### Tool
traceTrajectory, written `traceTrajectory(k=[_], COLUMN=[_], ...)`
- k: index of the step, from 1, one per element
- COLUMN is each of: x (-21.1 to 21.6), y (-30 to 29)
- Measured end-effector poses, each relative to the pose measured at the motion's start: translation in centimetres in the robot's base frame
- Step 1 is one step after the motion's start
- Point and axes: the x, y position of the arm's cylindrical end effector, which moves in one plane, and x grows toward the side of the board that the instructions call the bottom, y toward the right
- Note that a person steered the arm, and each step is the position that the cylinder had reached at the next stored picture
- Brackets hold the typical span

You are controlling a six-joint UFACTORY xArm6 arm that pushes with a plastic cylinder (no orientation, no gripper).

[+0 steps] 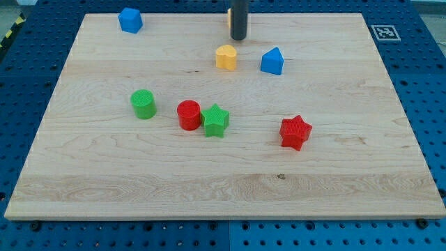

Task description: Push the yellow hexagon to the top center of the board

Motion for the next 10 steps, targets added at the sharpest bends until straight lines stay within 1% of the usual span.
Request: traceTrajectory(k=[1,2,3,4,5,6,7,8,10], x=[0.3,-3.3,-7.9,-8.1,-8.1,-8.1,-7.9,-8.0,-7.5], y=[4.4,6.9,6.2,3.7,-1.8,-4.1,-0.7,5.6,6.2])
